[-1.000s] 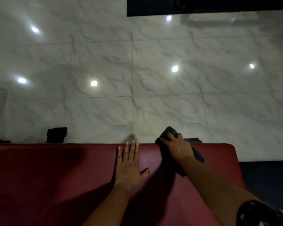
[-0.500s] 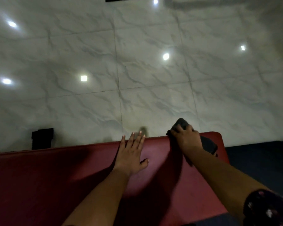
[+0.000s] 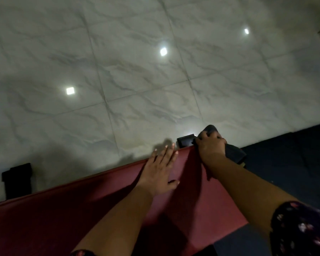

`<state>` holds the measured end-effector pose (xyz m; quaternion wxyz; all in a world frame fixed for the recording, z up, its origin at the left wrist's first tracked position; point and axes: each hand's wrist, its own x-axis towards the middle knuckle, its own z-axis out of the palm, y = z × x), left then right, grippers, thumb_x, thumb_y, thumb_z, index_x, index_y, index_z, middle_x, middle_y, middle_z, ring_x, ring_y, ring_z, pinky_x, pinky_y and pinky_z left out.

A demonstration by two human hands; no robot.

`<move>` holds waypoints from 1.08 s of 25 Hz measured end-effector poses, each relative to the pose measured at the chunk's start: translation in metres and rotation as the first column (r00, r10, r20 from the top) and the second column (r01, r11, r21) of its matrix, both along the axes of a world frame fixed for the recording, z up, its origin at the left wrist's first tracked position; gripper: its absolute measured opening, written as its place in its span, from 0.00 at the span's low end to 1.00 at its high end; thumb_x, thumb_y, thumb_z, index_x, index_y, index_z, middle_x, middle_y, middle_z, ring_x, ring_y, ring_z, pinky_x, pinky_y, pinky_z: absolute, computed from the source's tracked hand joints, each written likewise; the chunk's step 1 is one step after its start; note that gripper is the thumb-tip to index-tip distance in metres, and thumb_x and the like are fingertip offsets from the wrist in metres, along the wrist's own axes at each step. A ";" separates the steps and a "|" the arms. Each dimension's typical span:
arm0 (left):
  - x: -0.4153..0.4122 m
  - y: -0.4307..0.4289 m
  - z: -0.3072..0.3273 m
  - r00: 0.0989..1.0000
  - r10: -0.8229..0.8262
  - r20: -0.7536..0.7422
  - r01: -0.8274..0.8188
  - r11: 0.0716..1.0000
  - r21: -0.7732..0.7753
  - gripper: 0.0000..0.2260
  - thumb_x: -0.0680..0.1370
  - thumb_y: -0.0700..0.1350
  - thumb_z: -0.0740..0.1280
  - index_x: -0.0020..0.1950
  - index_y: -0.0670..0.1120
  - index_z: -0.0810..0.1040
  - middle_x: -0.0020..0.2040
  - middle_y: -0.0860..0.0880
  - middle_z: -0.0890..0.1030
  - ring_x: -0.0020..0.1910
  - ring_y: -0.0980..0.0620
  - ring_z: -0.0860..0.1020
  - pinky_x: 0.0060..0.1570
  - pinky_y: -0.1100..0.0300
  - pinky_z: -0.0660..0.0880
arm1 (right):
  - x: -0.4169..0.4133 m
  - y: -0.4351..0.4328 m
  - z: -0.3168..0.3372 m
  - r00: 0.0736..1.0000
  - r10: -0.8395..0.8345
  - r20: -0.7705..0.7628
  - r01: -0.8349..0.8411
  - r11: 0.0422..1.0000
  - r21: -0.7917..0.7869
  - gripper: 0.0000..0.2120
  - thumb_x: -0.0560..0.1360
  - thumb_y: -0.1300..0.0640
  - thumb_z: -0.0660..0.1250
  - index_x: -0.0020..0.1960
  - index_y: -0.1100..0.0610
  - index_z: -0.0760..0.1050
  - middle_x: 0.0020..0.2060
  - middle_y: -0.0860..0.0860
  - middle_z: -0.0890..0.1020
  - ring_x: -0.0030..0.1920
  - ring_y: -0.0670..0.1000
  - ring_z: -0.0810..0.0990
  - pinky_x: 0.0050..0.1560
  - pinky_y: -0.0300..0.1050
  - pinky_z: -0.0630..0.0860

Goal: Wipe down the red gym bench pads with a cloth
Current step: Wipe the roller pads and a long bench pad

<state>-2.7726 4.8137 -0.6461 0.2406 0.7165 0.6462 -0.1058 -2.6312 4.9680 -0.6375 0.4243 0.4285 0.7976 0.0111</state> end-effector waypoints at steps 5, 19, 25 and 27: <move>0.024 0.021 -0.009 0.999 -0.040 -0.030 0.037 0.994 -0.104 0.46 0.74 0.69 0.55 0.80 0.44 0.40 0.79 0.44 0.35 0.78 0.43 0.41 0.73 0.36 0.41 | 0.029 -0.019 -0.001 0.984 0.052 -0.169 -0.060 0.998 -0.038 0.28 0.81 0.59 0.54 0.79 0.49 0.50 0.75 0.58 0.54 0.63 0.66 0.66 0.47 0.55 0.74; 0.043 0.062 -0.033 0.998 -0.042 0.048 0.046 0.996 -0.077 0.48 0.71 0.75 0.55 0.80 0.52 0.39 0.81 0.48 0.47 0.76 0.44 0.56 0.66 0.48 0.63 | 0.104 0.044 -0.024 0.959 -0.216 -0.186 0.206 0.976 -0.072 0.31 0.80 0.57 0.58 0.76 0.37 0.50 0.72 0.51 0.58 0.64 0.61 0.65 0.50 0.54 0.75; 0.038 0.058 -0.039 0.995 -0.040 0.094 0.042 0.999 -0.013 0.46 0.70 0.75 0.55 0.80 0.51 0.47 0.80 0.48 0.56 0.73 0.46 0.64 0.64 0.49 0.67 | 0.085 0.045 -0.011 0.776 -0.586 -0.233 0.563 0.810 -0.162 0.29 0.79 0.60 0.60 0.76 0.43 0.55 0.72 0.53 0.60 0.67 0.61 0.63 0.54 0.58 0.73; 0.035 0.060 -0.033 0.990 -0.034 0.138 0.041 0.998 -0.045 0.42 0.74 0.69 0.59 0.80 0.51 0.48 0.80 0.49 0.56 0.75 0.47 0.61 0.67 0.50 0.65 | 0.085 0.037 0.002 0.788 -0.527 -0.318 0.522 0.846 -0.109 0.27 0.78 0.61 0.61 0.74 0.49 0.57 0.70 0.54 0.63 0.63 0.61 0.67 0.47 0.56 0.72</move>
